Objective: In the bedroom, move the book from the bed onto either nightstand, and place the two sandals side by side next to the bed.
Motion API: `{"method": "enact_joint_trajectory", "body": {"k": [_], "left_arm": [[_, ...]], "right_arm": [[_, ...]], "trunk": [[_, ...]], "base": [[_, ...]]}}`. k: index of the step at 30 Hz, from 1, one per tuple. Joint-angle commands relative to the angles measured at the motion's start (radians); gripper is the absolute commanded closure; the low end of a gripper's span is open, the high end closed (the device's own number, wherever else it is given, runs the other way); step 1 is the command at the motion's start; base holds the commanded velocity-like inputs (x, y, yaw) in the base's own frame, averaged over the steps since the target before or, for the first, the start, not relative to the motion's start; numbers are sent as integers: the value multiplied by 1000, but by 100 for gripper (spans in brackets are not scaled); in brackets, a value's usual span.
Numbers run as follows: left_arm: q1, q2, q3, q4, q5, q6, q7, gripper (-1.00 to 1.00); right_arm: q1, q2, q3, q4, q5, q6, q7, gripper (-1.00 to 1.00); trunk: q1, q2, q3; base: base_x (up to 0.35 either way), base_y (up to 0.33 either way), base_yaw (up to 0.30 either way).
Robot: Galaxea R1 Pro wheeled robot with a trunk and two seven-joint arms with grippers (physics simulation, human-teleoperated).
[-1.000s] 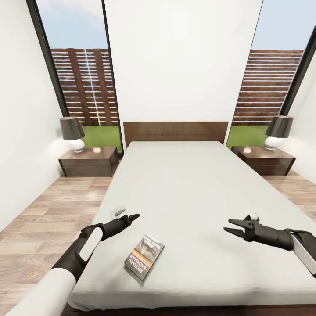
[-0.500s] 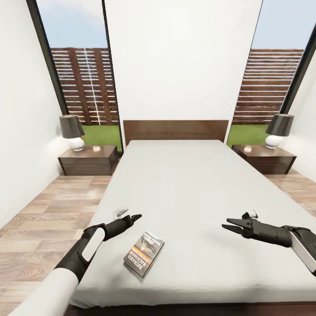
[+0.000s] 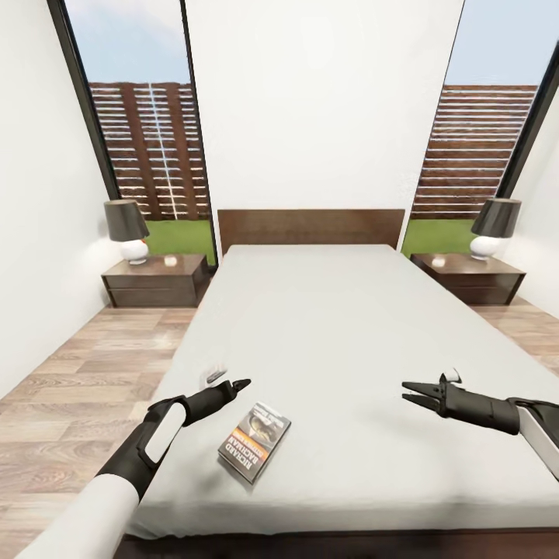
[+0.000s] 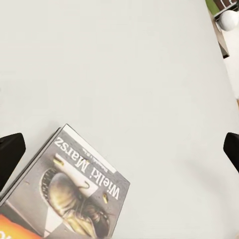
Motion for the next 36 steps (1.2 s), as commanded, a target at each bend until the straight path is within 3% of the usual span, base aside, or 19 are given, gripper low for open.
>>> {"method": "enact_joint_trajectory", "body": {"k": [1,8,14,22,26,30,36], "left_arm": [[-1,1,-2,-1,5,3,0,-100],[0,0,-3,-1,5,-5,0,-100],[1,-1,-3,-1,6,-24,1,-100],[1,-1,-3,-1,6,-27,1,-100],[1,-1,-3,-1,6,-27,1,-100],[1,-1,-3,-1,7,-27,1,-100],[1,-1,-3,-1,7,-27,1,-100]], "right_arm": [[-1,-1,-7,0,-6,7,-5,-100],[-1,-1,-28,6,-8,14,-13,-100],[-1,-1,-88,68,-16,28,-12,-100],[-1,-1,-109,127,-24,111,-5,-100],[-1,-2,-109,134,-70,125,-3,-100],[-1,-2,-109,136,-147,129,-4,-100],[-1,0,-108,135,-162,129,-4,-100]], "trunk": [[4,-8,-4],[31,-57,-26],[54,-99,-45],[84,-155,-70],[100,-183,-83],[115,-211,-95],[123,-225,-101]], "base": [[0,0,0],[0,0,0],[0,0,0],[0,0,0],[0,0,0],[0,0,0],[0,0,0]]}}
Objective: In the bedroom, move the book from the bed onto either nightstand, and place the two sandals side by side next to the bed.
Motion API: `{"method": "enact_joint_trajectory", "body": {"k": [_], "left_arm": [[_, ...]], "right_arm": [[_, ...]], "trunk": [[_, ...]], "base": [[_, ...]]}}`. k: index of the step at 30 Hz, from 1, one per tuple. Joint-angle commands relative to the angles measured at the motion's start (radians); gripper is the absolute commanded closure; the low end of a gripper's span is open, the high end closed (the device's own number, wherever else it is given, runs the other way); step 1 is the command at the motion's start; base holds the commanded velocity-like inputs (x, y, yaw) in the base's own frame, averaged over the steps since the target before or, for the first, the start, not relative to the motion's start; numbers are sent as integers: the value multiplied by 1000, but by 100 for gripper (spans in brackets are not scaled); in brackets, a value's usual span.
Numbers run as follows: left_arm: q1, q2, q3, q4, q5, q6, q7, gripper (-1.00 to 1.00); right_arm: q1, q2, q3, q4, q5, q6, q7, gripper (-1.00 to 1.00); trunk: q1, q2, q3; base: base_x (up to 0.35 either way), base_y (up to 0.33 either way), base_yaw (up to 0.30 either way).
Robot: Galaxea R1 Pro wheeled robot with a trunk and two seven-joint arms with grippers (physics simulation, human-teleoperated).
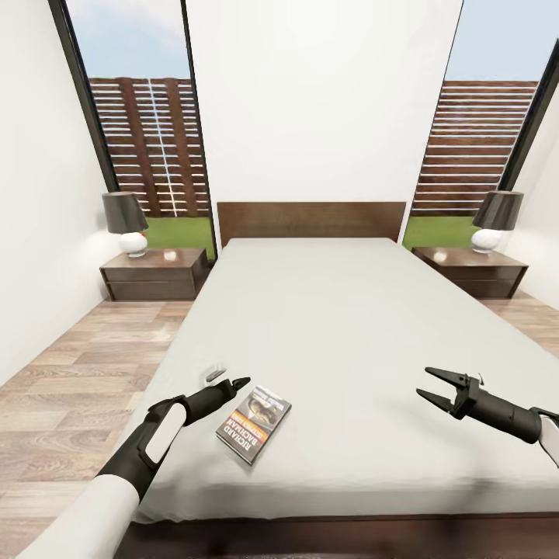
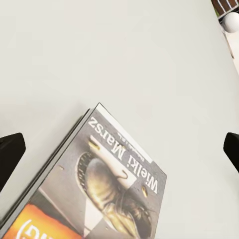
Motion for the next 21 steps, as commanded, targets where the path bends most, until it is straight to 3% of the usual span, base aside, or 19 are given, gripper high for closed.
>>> {"method": "enact_joint_trajectory", "body": {"k": [1,21], "left_arm": [[-1,1,-2,-1,5,3,0,-100],[-1,1,-2,-1,5,3,-1,-100]], "right_arm": [[-1,0,0,-1,-1,5,2,-100],[-1,2,1,-6,-1,5,2,-100]], "trunk": [[0,0,-1],[0,0,-1]], "base": [[0,0,0],[60,0,0]]}}
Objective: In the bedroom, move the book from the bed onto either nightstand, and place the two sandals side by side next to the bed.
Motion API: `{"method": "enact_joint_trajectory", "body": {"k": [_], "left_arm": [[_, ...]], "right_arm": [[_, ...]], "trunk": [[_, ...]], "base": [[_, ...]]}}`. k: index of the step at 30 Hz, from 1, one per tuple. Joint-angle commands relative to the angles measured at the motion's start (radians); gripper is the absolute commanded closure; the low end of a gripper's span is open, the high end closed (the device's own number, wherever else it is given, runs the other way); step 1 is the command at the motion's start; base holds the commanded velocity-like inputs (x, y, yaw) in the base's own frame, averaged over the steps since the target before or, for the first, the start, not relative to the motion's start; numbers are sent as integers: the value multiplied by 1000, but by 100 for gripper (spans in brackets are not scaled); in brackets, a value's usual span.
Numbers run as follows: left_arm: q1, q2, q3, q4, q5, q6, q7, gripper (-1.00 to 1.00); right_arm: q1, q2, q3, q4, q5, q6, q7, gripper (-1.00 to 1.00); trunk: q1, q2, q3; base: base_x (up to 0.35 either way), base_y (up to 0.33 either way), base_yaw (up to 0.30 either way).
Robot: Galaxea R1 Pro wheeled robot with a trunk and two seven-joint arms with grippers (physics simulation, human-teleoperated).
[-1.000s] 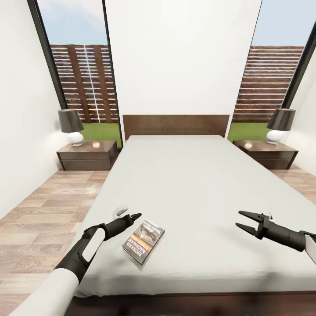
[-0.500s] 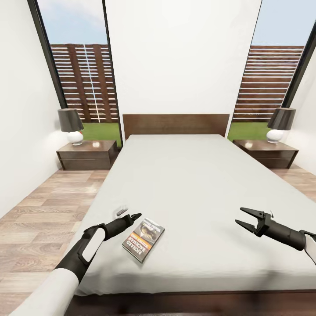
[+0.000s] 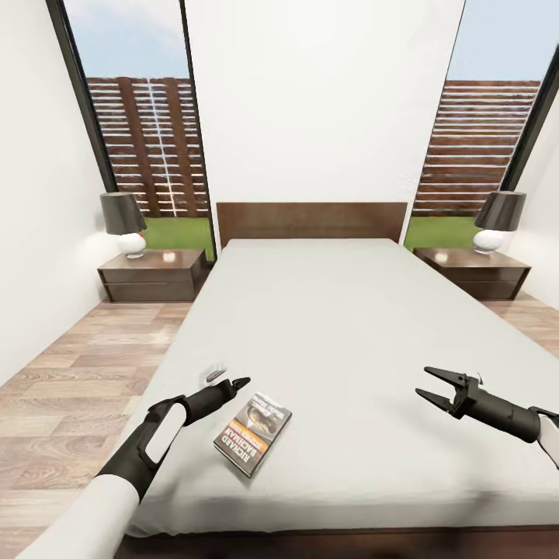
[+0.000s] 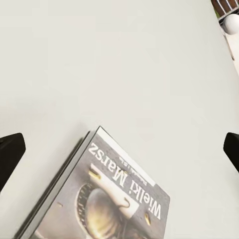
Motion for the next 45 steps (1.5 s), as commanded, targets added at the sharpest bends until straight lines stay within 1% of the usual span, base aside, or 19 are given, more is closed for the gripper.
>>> {"method": "enact_joint_trajectory", "body": {"k": [1,7,31,38,44,45], "left_arm": [[-1,1,-2,-1,5,4,0,-100],[0,1,-3,-1,5,4,0,-100],[1,1,-4,-1,6,-1,0,-100],[1,1,-4,-1,7,-1,0,-100],[1,1,-4,-1,7,-1,0,-100],[2,1,-4,-1,7,-1,0,-100]], "right_arm": [[-1,0,0,0,0,5,2,-100],[0,0,0,-1,-1,5,2,-100],[0,1,0,-2,0,5,2,-100],[-1,0,0,-2,0,5,2,-100],[-1,1,0,-2,0,5,2,-100],[-1,1,0,-2,0,5,2,-100]], "trunk": [[0,0,-1],[0,0,-1],[0,0,-1],[27,-49,-23],[27,-49,-23],[31,-56,-26]], "base": [[49,-44,0],[104,-95,0],[26,-24,0],[0,0,0],[0,0,0],[0,0,0]]}}
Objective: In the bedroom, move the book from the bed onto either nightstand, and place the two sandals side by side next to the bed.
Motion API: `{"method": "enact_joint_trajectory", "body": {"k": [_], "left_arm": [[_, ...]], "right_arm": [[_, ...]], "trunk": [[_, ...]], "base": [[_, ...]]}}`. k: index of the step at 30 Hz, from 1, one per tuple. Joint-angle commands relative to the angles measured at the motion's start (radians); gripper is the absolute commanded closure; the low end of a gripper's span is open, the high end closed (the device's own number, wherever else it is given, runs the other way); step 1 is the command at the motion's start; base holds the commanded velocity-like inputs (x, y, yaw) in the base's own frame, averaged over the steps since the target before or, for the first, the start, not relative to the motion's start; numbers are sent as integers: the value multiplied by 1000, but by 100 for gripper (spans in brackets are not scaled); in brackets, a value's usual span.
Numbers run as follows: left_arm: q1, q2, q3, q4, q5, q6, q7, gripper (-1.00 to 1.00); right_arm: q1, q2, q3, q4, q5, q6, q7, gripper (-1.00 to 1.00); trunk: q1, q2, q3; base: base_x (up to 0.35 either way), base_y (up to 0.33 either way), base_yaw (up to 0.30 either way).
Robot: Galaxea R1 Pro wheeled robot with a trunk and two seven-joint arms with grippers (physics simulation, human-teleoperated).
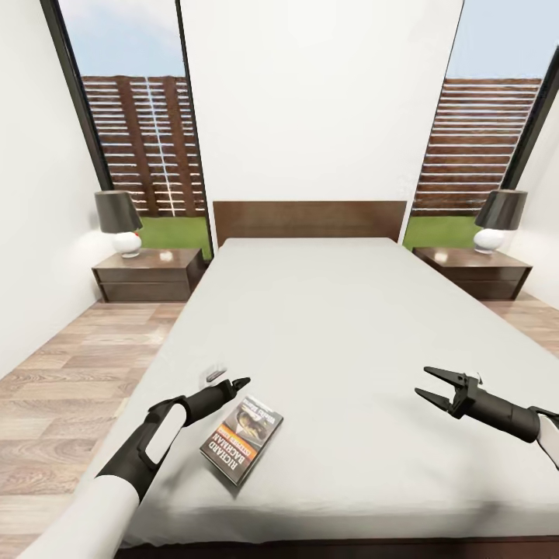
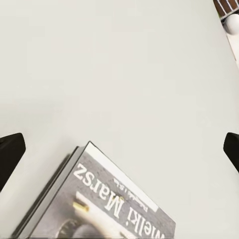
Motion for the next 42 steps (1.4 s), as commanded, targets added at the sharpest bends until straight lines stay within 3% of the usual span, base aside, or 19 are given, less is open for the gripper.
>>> {"method": "enact_joint_trajectory", "body": {"k": [1,8,24,29,42], "left_arm": [[-1,1,-2,-1,6,4,0,-100],[-1,1,-2,-1,5,4,0,-100],[-1,1,-2,-1,6,4,0,-100],[-1,1,-2,-1,6,4,0,-100],[-1,1,-2,-1,6,4,0,-100]], "right_arm": [[-1,0,0,0,0,5,2,-100],[0,0,0,0,0,5,2,-100],[-1,0,0,0,0,5,2,-100],[-1,0,0,0,0,5,2,-100],[0,0,0,0,0,5,1,-100]], "trunk": [[4,-8,-4],[31,-57,-26],[31,-57,-26],[50,-92,-42],[50,-92,-42]], "base": [[0,0,0],[0,0,0],[0,0,0],[0,0,0],[0,0,0]]}}
